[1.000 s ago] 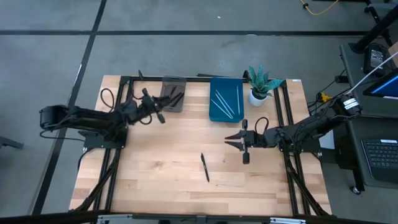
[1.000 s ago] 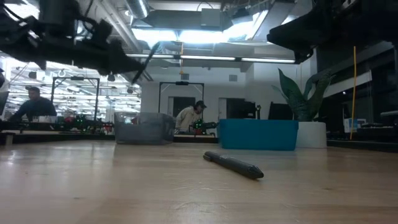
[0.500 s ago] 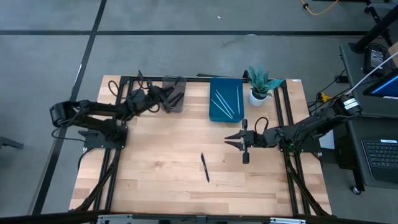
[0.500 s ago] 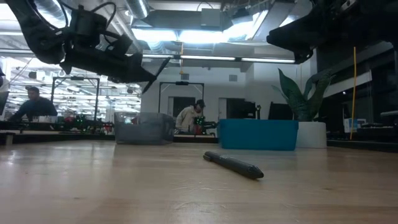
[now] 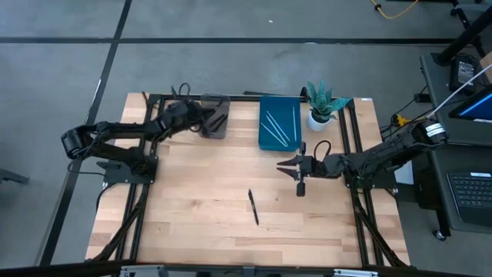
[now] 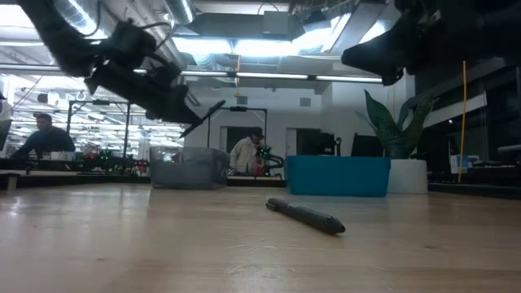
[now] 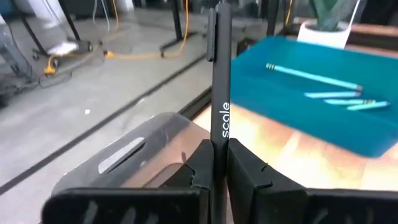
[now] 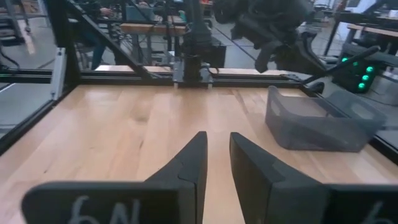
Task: Sort pens & pencils
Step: Put the black pen into the black bin
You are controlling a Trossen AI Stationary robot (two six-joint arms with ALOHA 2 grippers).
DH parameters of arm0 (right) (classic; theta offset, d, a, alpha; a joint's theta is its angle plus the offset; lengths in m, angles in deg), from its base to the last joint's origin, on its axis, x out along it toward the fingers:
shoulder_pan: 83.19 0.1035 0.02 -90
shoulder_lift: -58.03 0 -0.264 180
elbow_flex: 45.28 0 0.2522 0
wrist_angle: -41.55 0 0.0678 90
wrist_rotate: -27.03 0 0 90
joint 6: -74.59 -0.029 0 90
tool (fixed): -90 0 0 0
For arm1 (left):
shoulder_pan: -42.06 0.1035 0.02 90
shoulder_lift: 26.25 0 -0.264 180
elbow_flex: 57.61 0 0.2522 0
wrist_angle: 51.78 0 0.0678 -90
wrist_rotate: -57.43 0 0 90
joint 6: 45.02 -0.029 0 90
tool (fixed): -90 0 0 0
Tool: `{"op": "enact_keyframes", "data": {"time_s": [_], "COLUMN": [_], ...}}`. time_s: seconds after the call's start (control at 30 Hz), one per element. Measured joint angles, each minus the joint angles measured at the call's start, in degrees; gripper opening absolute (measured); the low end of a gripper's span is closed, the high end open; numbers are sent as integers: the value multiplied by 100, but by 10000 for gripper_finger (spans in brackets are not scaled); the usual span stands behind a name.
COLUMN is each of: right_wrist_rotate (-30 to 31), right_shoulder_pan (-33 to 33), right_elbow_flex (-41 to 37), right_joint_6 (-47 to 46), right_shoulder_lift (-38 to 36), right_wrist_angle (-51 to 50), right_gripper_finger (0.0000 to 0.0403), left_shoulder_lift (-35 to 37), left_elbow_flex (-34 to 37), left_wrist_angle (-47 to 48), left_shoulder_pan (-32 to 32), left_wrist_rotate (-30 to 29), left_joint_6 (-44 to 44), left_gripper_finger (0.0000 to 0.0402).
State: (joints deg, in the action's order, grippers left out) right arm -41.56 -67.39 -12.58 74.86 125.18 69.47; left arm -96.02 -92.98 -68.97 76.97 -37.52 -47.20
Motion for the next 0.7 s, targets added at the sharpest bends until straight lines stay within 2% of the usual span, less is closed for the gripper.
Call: {"op": "enact_keyframes", "data": {"time_s": [0.2, 0.37, 0.53, 0.7], "right_wrist_rotate": [-157, -372, -656, -660], "right_shoulder_pan": [-214, -388, -547, -559], "right_elbow_flex": [0, 0, 0, 0], "right_joint_6": [0, 0, 0, 2], "right_shoulder_lift": [2, -2, -7, -7], "right_wrist_angle": [-101, -112, -112, -112], "right_gripper_finger": [71, 71, 71, 71], "left_shoulder_lift": [2, -167, -523, -1019], "left_elbow_flex": [-1166, -1790, -1896, -1896], "left_wrist_angle": [2250, 3830, 3856, 3872], "left_shoulder_pan": [108, 343, 381, 428], "left_wrist_rotate": [-112, -136, 18, 156], "left_joint_6": [-281, -209, -140, -92], "left_gripper_finger": [17, 16, 16, 16]}}
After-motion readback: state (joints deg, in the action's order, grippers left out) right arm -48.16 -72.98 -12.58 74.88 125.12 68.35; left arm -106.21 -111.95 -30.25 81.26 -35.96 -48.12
